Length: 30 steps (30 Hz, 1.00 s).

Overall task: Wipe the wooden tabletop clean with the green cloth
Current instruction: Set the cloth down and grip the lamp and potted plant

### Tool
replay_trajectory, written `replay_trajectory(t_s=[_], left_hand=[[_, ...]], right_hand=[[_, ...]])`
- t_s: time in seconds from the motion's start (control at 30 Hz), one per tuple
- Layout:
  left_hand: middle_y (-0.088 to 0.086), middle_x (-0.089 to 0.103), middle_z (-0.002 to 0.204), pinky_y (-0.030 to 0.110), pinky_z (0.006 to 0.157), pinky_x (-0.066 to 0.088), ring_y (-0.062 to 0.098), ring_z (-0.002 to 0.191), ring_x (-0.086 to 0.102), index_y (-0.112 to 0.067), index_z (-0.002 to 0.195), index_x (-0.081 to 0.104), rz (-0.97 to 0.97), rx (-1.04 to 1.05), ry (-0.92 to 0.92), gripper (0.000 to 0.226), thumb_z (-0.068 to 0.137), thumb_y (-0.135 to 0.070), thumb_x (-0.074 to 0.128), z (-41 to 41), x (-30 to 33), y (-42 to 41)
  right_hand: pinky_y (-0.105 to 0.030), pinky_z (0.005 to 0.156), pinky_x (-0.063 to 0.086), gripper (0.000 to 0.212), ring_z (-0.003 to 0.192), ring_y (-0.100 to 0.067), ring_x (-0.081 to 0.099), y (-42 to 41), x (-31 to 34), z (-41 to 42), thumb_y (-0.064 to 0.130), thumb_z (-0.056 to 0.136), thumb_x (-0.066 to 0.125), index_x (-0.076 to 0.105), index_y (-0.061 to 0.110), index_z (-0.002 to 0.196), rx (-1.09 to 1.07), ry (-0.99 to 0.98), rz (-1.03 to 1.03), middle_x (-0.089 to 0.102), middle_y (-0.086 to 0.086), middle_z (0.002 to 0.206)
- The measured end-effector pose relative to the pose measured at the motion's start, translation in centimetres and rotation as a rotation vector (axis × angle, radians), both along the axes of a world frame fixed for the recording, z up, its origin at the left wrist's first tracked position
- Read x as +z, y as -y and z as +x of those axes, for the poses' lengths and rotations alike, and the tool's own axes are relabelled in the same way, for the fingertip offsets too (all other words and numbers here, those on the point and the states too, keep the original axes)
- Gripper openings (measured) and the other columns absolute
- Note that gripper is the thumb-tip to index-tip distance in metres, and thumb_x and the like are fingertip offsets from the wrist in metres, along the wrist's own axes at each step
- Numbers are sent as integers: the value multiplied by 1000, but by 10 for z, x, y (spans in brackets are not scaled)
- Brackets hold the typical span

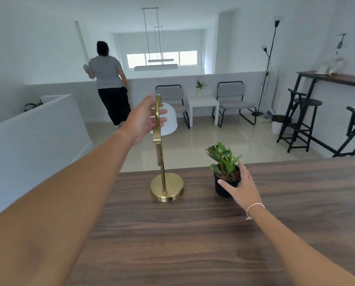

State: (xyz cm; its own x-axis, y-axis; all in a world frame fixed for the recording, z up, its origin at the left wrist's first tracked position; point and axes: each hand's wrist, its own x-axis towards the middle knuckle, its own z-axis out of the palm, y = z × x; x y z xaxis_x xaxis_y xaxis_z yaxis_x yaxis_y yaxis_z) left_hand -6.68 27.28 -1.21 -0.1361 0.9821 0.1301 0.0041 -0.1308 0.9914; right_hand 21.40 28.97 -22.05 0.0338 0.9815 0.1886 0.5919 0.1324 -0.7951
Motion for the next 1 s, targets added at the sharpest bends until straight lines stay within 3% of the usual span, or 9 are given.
replay_trajectory(t_s=[0.17, 0.3, 0.47, 0.6, 1.0], left_hand=[[-1, 74, 69, 24, 54, 55, 14, 52, 64, -15, 114, 59, -47, -42, 44, 45, 94, -48, 35, 11, 5, -15], [-7, 51, 45, 17, 41, 35, 9, 38, 36, -18, 105, 66, -19, -11, 66, 44, 95, -46, 34, 13, -1, -21], [-9, 29, 42, 20, 39, 25, 8, 38, 23, -17, 94, 68, 28, -4, 93, 44, 95, -44, 33, 15, -4, -23], [-9, 26, 41, 19, 39, 24, 8, 36, 21, -14, 83, 66, 38, 25, 118, 44, 96, -42, 35, 19, -2, -17], [-9, 25, 41, 18, 36, 22, 7, 35, 20, -12, 87, 64, 65, 42, 143, 44, 98, -38, 30, 47, 4, 46]], right_hand=[[-39, 107, 35, 99, 135, -18, 36, -7, -10, -2, 54, 68, 72, 19, 30, 147, 17, -59, -12, 33, 3, 150], [-37, 108, 35, 95, 132, -19, 40, -10, -12, -4, 48, 67, 76, 26, 27, 144, -12, -104, 22, 40, 0, 145], [-38, 108, 38, 89, 127, -17, 44, -5, -15, -7, 46, 65, 78, 35, 27, 141, -66, -182, 59, 45, 2, 140], [-35, 108, 38, 87, 126, -15, 45, 3, -15, -5, 44, 66, 78, 36, 27, 140, -78, -190, 87, 46, 3, 138], [-26, 103, 37, 89, 122, -10, 46, 73, -7, 28, 45, 65, 78, 35, 30, 141, -38, -223, 100, 46, 6, 137]])
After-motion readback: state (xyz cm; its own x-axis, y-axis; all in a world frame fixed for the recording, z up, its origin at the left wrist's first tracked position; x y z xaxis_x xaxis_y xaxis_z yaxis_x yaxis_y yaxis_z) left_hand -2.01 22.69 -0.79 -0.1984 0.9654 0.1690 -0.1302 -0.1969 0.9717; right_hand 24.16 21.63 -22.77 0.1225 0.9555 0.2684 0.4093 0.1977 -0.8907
